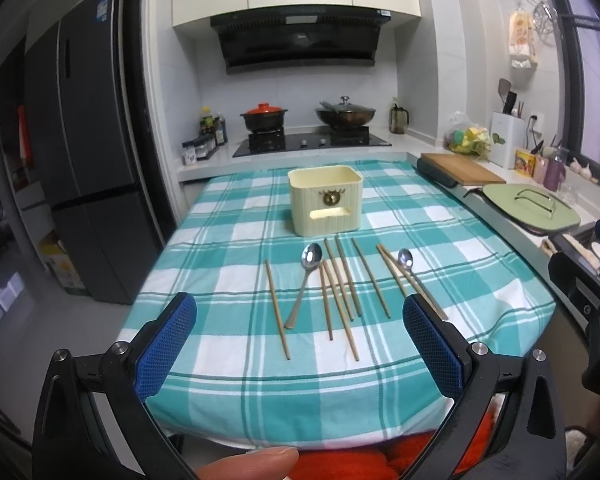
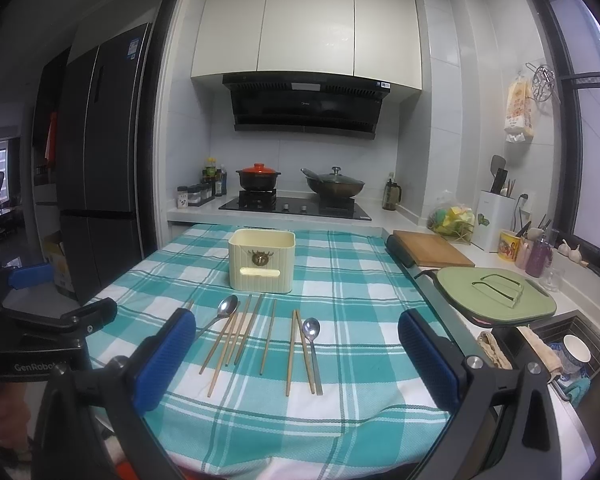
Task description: Organize utensils
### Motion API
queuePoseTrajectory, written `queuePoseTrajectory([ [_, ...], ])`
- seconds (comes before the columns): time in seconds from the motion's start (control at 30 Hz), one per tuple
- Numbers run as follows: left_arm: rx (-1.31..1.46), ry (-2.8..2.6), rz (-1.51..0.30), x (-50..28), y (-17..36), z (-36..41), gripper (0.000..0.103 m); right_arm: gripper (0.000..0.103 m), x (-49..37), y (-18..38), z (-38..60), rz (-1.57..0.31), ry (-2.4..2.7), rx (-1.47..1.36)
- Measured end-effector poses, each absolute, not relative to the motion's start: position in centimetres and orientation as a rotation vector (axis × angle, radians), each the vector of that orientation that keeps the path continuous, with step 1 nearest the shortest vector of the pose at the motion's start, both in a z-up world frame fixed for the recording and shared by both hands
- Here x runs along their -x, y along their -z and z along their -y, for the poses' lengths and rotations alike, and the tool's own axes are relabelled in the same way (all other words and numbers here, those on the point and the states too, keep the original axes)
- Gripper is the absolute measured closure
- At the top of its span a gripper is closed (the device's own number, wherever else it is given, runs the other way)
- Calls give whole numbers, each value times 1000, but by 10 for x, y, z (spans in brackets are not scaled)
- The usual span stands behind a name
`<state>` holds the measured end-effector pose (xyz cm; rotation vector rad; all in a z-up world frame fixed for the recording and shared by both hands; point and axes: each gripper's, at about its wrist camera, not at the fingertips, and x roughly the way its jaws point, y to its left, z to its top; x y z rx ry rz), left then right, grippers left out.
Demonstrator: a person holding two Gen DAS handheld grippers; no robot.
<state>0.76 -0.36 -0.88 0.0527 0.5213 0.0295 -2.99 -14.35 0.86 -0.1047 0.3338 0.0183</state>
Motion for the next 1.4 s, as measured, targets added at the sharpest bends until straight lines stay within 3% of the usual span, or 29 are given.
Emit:
queuePoseTrajectory([
  [1.4, -34, -50, -563, -25, 13, -2, 0, 0, 13, -3, 141, -379, -31, 120],
])
